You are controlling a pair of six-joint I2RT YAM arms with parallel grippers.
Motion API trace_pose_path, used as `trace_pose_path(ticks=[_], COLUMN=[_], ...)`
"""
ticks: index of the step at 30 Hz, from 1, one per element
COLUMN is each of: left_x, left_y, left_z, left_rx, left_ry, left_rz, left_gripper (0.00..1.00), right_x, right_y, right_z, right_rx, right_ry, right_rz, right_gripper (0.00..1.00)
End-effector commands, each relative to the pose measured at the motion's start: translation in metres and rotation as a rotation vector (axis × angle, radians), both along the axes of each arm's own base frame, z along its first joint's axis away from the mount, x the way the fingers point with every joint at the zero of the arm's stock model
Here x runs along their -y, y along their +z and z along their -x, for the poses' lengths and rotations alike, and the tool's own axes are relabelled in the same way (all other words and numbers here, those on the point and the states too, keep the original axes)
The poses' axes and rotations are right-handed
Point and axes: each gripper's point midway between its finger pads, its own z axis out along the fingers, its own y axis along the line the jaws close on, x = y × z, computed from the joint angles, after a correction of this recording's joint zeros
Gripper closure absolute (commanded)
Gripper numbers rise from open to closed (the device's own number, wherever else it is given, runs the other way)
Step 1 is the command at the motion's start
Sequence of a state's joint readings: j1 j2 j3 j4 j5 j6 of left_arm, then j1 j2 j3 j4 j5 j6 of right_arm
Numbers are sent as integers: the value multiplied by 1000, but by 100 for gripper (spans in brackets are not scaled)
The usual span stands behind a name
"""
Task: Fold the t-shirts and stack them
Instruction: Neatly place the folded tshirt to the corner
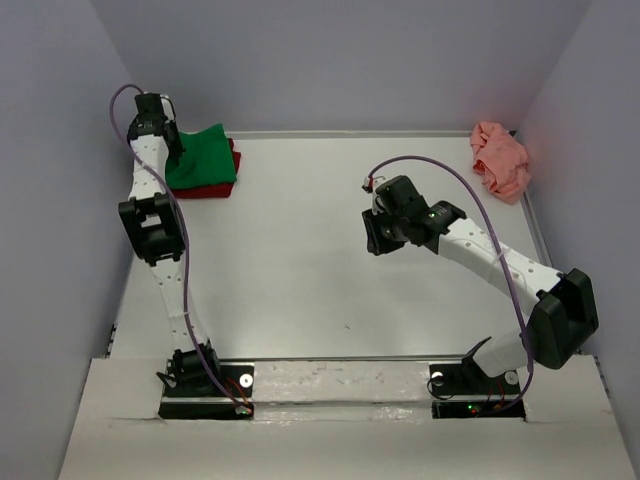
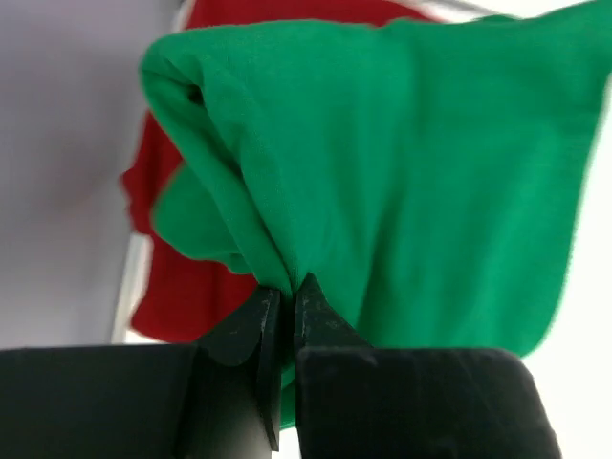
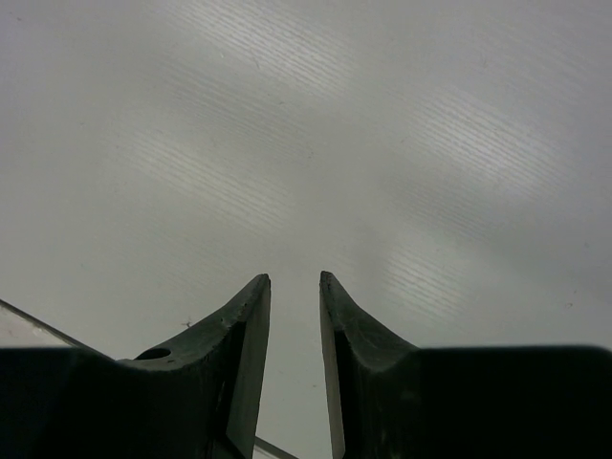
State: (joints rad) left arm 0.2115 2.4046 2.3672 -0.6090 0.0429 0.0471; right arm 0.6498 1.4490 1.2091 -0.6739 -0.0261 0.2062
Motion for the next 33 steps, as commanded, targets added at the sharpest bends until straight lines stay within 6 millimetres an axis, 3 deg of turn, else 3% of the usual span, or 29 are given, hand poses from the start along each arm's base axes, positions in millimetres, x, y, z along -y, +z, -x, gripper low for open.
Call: trace_pose_path(ticks=[1,4,7,10,13,14,15,16,17,18,19,24,26,28,33], left_x=[-47,-68,-78,-81,-80,-77,-74,-70,-67,-58,-53,-17,-5,11,43], left_y=[21,11,2,5,8,13,17,14,26,23,42,89,119,135,150], left_z=[7,11,11,8,3,1,-1,-3,-3,-5,-4,0,6,9,17], left_rx=[32,17,8,32,61,75,93,94,117,123,160,278,329,340,341], left_ry=[133,189,212,255,254,248,240,228,230,212,199,172,156,144,139], left_rz=[-49,-49,-59,-48,-47,-43,-38,-35,-44,-44,-52,-74,-81,-86,-108], left_gripper=[100,100,92,69,55,41,11,2,1,1,1,1,1,1,1], right_x=[-3,-4,-5,-7,-7,-7,-7,-8,-8,-9,-10,-12,-13,-14,-22], right_y=[7,2,-4,-6,-7,-8,-10,-10,-12,-14,-18,-23,-23,-24,-21], right_z=[-3,-3,-1,1,2,2,3,3,3,4,5,5,5,3,-9], right_rx=[33,18,0,-12,-13,-13,-21,-19,-20,-24,-34,-38,-39,-37,-28], right_ry=[8,15,20,31,33,32,35,35,36,41,45,46,48,51,51], right_rz=[0,6,7,-2,-4,-2,-2,-4,-5,-9,-9,-17,-23,-23,-24], right_gripper=[67,67,67,67,67,67,67,67,67,67,67,67,67,67,67])
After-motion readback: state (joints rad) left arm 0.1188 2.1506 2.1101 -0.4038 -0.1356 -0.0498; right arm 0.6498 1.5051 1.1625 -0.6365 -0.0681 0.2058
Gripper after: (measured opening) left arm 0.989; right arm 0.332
